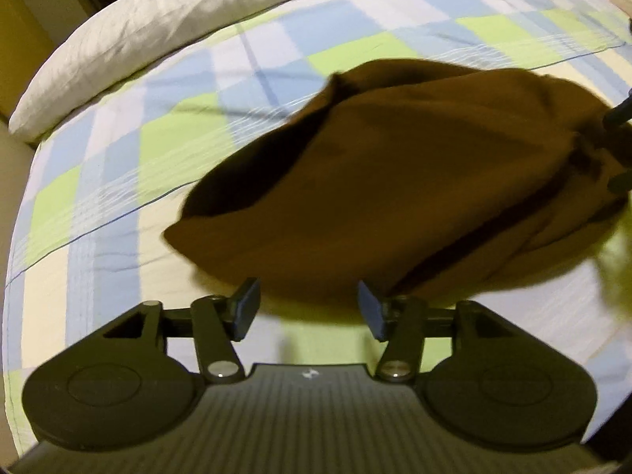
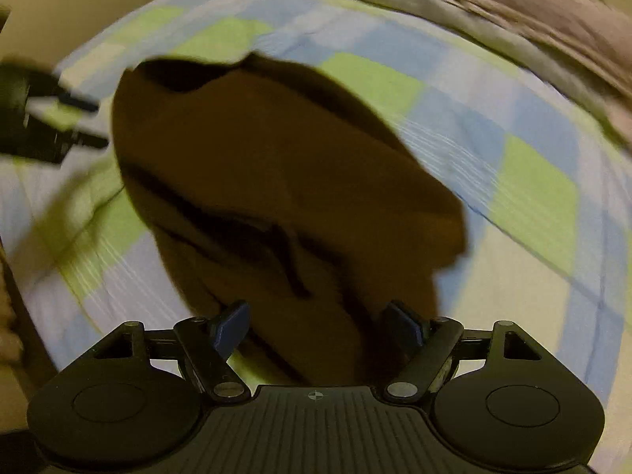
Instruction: Fold clothes
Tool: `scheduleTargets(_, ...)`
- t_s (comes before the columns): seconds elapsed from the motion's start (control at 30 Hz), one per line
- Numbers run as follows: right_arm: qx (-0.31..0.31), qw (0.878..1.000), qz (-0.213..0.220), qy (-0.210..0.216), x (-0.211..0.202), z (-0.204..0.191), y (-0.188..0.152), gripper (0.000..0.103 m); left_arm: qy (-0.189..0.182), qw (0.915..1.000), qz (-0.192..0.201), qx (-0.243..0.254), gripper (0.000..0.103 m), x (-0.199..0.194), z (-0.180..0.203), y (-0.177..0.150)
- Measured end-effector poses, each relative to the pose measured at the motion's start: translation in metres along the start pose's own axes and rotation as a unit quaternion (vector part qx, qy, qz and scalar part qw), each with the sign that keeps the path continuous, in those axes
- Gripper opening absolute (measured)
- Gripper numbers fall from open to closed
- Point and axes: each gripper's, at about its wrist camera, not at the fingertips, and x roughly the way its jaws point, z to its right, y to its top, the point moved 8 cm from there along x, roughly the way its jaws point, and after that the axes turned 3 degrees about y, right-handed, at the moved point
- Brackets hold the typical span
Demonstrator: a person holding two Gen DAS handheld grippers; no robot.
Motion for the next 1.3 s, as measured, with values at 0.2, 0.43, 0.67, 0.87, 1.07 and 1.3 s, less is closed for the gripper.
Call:
scheduleTargets(0.2,-0.026,0.999,-0.018,-0.031,0.052,0.009,0.004,0.052,0.009,0.999,0.001,-0.043,0.068,0.037,-0.044,0.0)
scheduleTargets(0.43,0.093,0.994,0.014,-0.051,-0.007,0.07,-0.021,0.0,-0.054,0.9943,-0.009,-0.092,0.013,0.055,-0.035,0.023)
scheduleTargets(0.67,0.184,0.974,0.038,-0.127,-0.088,0.138,-0.069,0.0,-0.103,0.9927,0.062,-0.014,0.018,0.004,0.025,0.072)
scheduleTargets(0.87,0.222,0.955,0.047,-0.191,-0.112,0.174,-0.086,0.0,-0.102,0.9919,0.075,0.012,0.051,0.014,0.045,0.108)
scheduleTargets(1.07,0.327,0.917,0.032,-0.226,-0.123,0.234,-0.118,0.0,-0.099,0.9923,0.07,0.02,0.051,0.027,0.048,0.12)
scheduleTargets(1.3,0.347,0.907,-0.002,-0.238,-0.115,0.234,-0.152,0.0,-0.116,0.9912,0.063,0.015,0.052,0.048,0.059,0.132)
